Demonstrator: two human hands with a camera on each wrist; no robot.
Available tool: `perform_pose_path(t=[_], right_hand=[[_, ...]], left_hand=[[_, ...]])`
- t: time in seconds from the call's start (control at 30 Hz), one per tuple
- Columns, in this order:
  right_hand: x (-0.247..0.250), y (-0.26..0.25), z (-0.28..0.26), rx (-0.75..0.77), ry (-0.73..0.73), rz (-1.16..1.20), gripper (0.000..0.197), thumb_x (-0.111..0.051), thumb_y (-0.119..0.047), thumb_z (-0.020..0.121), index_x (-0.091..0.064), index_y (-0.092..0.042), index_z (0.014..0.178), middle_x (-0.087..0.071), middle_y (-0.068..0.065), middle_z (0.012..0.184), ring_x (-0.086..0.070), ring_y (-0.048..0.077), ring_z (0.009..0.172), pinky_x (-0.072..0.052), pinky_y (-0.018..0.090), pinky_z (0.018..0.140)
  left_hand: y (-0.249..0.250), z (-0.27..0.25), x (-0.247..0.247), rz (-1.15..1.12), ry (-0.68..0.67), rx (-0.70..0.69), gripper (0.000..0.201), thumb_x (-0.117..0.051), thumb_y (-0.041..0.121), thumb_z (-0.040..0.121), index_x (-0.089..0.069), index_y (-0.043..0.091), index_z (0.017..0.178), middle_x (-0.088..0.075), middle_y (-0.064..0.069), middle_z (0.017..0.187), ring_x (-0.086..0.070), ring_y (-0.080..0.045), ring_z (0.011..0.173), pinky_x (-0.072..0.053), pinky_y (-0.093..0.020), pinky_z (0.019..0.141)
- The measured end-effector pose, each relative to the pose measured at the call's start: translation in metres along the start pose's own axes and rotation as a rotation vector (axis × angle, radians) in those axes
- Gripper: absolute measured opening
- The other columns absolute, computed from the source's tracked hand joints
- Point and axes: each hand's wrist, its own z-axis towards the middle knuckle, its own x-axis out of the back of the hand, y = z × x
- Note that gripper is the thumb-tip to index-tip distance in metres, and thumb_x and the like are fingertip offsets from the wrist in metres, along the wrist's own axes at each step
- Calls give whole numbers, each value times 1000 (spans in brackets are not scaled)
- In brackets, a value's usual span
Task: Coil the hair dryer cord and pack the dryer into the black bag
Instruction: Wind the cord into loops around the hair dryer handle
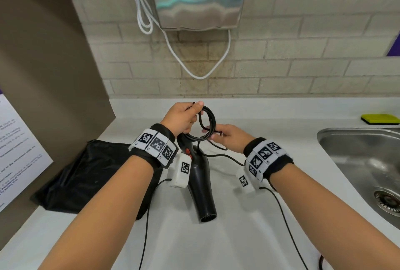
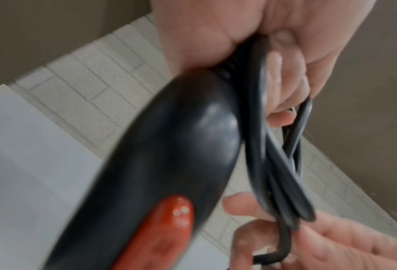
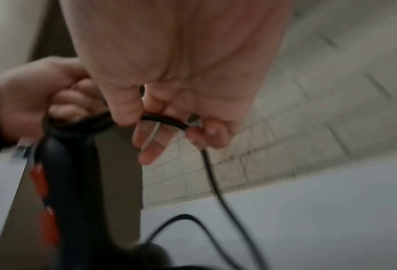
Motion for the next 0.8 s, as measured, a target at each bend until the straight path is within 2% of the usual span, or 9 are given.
perform_pose_path(t=[0.03, 0.13, 0.23, 0.3, 0.37, 0.47, 0.57, 0.63, 0.8], right_hand=[[2, 3, -1, 1, -17, -116, 28, -45, -19, 95, -59, -20, 119, -59, -6, 98, -46, 7, 88, -34, 14, 77], [10, 10, 1, -36, 40, -393, 25, -45, -32, 94, -68, -25, 100, -57, 6, 90, -34, 16, 95, -30, 26, 87], [17, 4, 2, -1, 208, -409, 26, -44, -22, 94, -69, -17, 88, -64, 2, 82, -45, 15, 93, -35, 31, 94], [20, -4, 4, 4, 299, -326, 26, -44, -14, 93, -69, -9, 91, -62, 5, 76, -51, 17, 79, -41, 25, 78], [22, -10, 11, 4, 381, -302, 25, -44, -10, 91, -69, -6, 95, -65, 10, 80, -54, 22, 75, -35, 19, 66], [27, -19, 20, 38, 487, -290, 24, -46, -10, 90, -69, -7, 94, -69, 14, 86, -58, 25, 80, -35, 20, 68], [32, -30, 23, 74, 594, -278, 22, -46, -13, 89, -68, -7, 88, -66, 16, 78, -58, 29, 74, -45, 30, 66], [34, -38, 20, 119, 667, -261, 22, -46, -12, 89, -67, -6, 87, -64, 16, 72, -55, 28, 67, -48, 34, 64], [31, -56, 10, 211, 720, -188, 21, -47, -10, 89, -66, -5, 82, -55, 7, 61, -49, 21, 60, -41, 29, 58]], left_hand=[[0, 0, 1, -6, -6, 4, 34, -44, 28, 98, -51, 10, 71, -29, 12, 38, -20, -3, 31, -20, -15, 33], [0, 0, 3, -33, -16, 26, 36, -43, 29, 98, -52, 9, 69, -28, 11, 38, -19, -4, 31, -17, -15, 34], [4, 1, 1, -41, -18, 59, 36, -44, 27, 97, -50, 9, 67, -27, 9, 37, -18, -5, 31, -15, -16, 35], [6, 1, -1, -31, -31, 74, 36, -44, 25, 97, -48, 11, 64, -27, 8, 37, -18, -6, 31, -15, -17, 35], [8, 1, -4, -9, -57, 80, 36, -45, 24, 97, -45, 13, 63, -27, 8, 37, -17, -6, 32, -14, -19, 37], [11, 3, -8, 44, -109, 87, 35, -43, 24, 97, -44, 13, 63, -27, 8, 38, -17, -7, 33, -14, -20, 38], [13, 5, -11, 101, -148, 90, 37, -39, 25, 98, -47, 10, 65, -28, 7, 40, -17, -8, 35, -16, -20, 38], [14, 5, -12, 137, -160, 88, 37, -38, 25, 98, -48, 10, 67, -29, 6, 42, -18, -9, 36, -16, -20, 39], [17, 4, -17, 200, -196, 41, 28, -36, 26, 99, -48, 13, 77, -38, -3, 56, -21, -8, 34, -18, -20, 38]])
